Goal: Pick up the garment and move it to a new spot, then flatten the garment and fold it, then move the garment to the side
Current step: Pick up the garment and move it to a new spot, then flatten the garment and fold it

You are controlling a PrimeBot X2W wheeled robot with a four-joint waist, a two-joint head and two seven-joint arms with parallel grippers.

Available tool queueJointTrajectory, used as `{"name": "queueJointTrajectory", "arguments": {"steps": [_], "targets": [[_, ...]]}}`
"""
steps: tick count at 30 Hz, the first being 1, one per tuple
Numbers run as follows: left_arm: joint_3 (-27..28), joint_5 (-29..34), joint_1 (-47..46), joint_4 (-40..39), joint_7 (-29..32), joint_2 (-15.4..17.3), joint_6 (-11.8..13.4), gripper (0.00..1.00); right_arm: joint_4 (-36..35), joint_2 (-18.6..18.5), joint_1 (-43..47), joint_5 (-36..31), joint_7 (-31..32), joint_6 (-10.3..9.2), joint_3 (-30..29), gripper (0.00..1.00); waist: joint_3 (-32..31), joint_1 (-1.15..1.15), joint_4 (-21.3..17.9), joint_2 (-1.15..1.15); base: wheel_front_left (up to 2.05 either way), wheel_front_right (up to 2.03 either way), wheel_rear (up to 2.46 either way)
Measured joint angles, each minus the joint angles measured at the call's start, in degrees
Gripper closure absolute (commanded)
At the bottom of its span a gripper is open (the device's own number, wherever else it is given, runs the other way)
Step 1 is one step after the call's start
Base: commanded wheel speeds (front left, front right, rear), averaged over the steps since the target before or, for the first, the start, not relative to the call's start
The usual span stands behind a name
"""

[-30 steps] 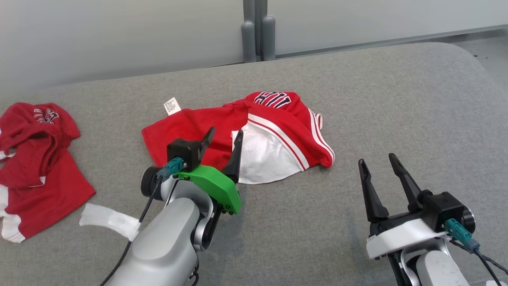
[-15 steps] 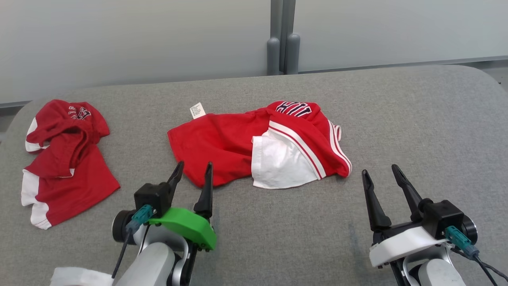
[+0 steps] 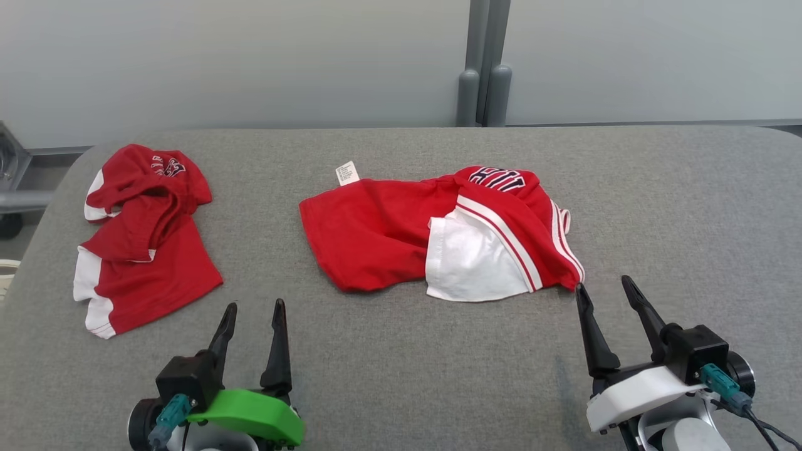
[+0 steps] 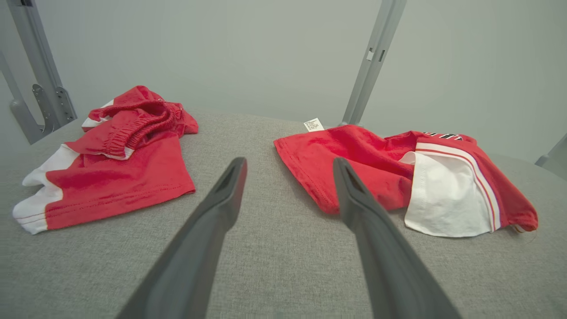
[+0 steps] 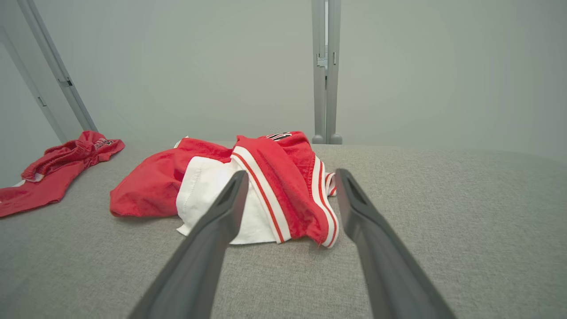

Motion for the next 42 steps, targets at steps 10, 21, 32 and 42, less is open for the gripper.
{"name": "queueJointTrajectory", "arguments": {"steps": [10, 21, 32, 42], "targets": [[1.8, 1.22, 4.74, -4.55, 0.01, 0.45, 0.77, 0.0, 6.22, 0.0, -2.22, -3.65, -0.01, 0.0, -1.27, 0.0, -0.19, 0.0, 2.96, 0.0, 0.0, 0.0, 0.0], [1.47, 2.02, 3.39, -5.25, 0.01, -0.22, 0.32, 0.0, 21.0, -0.01, -10.98, -9.96, -0.01, 0.0, -4.67, 0.0, 3.35, 0.0, 7.41, 0.0, 0.0, 0.0, 0.0], [2.18, 2.46, 2.47, -4.45, 0.0, -1.53, -0.49, 0.0, 33.44, 0.03, -18.63, -14.51, -0.01, 0.0, -9.65, 0.0, 6.77, 0.0, 12.38, 0.0, 0.0, 0.0, 0.0], [3.39, 2.94, 2.39, -3.76, 0.01, -2.09, -1.11, 0.0, 39.67, 0.02, -22.82, -17.49, -0.19, 0.0, -12.52, 0.77, 8.12, 0.0, 12.86, 0.0, 0.0, 0.0, 0.0]]}}
